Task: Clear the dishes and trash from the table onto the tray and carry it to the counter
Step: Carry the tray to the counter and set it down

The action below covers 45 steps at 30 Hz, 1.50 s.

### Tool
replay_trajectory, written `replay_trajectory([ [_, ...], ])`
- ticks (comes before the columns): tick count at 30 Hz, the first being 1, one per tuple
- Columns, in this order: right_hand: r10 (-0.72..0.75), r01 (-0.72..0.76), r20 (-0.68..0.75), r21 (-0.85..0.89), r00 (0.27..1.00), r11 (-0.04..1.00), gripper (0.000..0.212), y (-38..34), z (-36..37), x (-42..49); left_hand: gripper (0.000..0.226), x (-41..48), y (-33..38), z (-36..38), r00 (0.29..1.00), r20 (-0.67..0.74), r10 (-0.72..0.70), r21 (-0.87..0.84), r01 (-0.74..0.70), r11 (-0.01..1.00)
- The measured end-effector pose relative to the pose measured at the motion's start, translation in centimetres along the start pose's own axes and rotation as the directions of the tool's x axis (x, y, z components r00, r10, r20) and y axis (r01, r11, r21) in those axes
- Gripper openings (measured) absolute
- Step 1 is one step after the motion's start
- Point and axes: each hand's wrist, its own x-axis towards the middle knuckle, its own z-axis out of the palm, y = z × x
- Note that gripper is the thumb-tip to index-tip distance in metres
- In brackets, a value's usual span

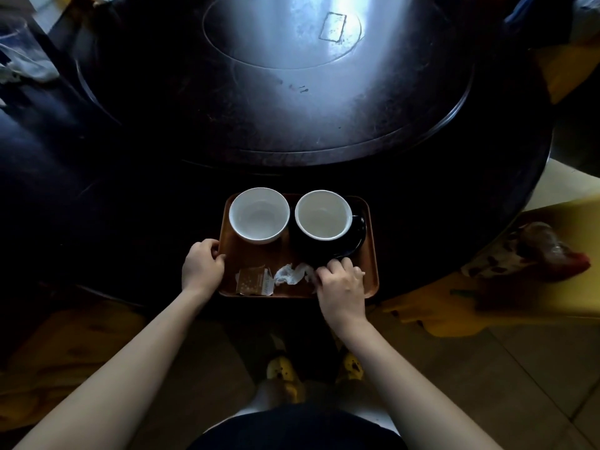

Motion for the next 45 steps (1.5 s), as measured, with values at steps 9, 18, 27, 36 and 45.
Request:
replay_trajectory([
  [9, -0.111, 0.123, -0.063, 0.23, 0.992, 0.966, 0.01, 0.4, 0.7, -0.5, 0.032, 0.1, -0.2, 0.3, 1.0, -0.02, 0.003, 0.013, -0.002, 1.0],
  [18, 0.38, -0.359, 0.009, 0.349, 0.925, 0.866, 0.023, 8.6, -1.5, 2.9, 0.029, 0.6, -0.2, 0.5, 0.999, -0.033, -0.011, 0.045, 0.012, 0.999],
  [27, 0.41, -0.444, 0.207, 0.164, 0.888, 0.881, 0.028, 8.9, -1.2, 6.3, 0.029, 2.1, 0.3, 0.3, 0.998, 0.029, -0.061, 0.131, 0.057, 0.99],
  [36, 0.306, -0.348, 0.286, 0.108, 0.908, 0.931, 0.029, 10.2, -1.0, 8.2, 0.037, 4.0, 1.0, 0.6, 0.994, 0.111, 0.006, 0.397, -0.05, 0.916],
  [45, 0.341, -0.345, 0.06, 0.06, 0.938, 0.937, 0.032, 9.0, -0.1, 7.2, 0.032, 3.5, 0.7, 0.9, 1.0, 0.004, 0.005, 0.292, -0.006, 0.956],
])
